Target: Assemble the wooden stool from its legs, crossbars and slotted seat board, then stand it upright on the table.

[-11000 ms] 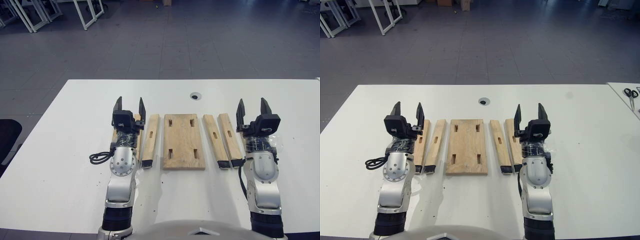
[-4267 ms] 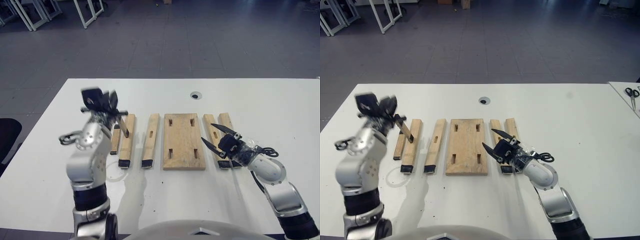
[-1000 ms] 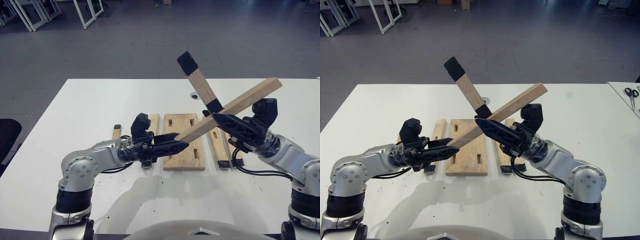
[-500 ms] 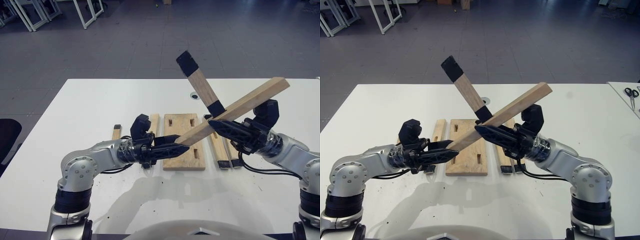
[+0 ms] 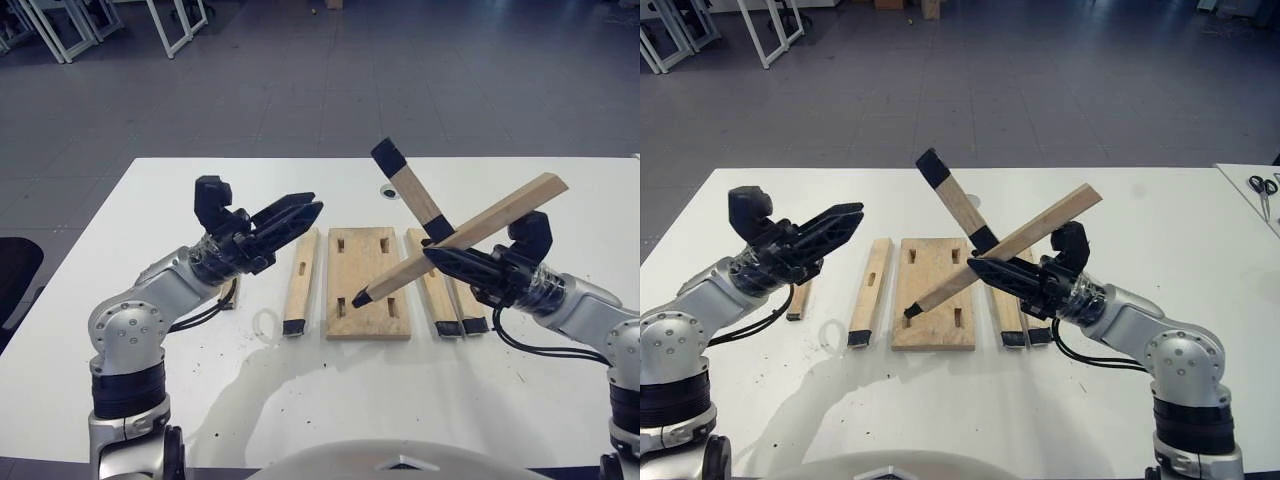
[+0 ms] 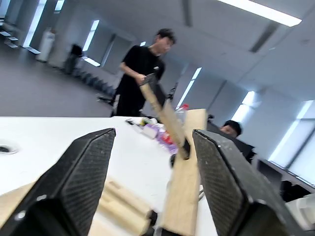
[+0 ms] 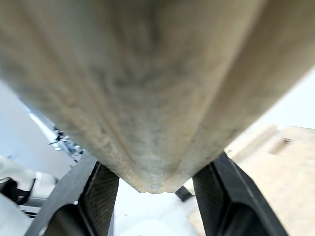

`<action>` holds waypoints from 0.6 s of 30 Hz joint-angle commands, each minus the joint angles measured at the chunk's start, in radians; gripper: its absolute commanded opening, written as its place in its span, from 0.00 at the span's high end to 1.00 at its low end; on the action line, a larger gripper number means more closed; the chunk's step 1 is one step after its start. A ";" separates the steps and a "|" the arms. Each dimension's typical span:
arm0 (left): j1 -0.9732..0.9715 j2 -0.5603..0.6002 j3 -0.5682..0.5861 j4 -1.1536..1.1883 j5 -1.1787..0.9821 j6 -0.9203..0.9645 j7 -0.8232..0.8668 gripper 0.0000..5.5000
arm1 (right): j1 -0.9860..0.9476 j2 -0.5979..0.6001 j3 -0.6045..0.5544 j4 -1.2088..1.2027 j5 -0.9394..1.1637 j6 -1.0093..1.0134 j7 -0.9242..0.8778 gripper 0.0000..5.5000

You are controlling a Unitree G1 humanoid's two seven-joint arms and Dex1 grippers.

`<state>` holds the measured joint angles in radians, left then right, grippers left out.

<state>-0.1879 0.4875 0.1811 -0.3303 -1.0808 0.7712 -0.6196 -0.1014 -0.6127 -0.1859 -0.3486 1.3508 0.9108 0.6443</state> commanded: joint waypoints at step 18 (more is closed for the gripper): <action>0.113 0.151 -0.666 -0.032 1.117 -0.181 0.103 0.47 | -0.032 0.022 -0.005 0.046 -0.225 -0.052 0.012 0.63</action>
<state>-0.0997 0.6373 -0.4945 -0.4042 0.0159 0.5527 -0.5197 -0.1263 -0.5948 -0.1823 -0.2873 1.1384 0.8591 0.6551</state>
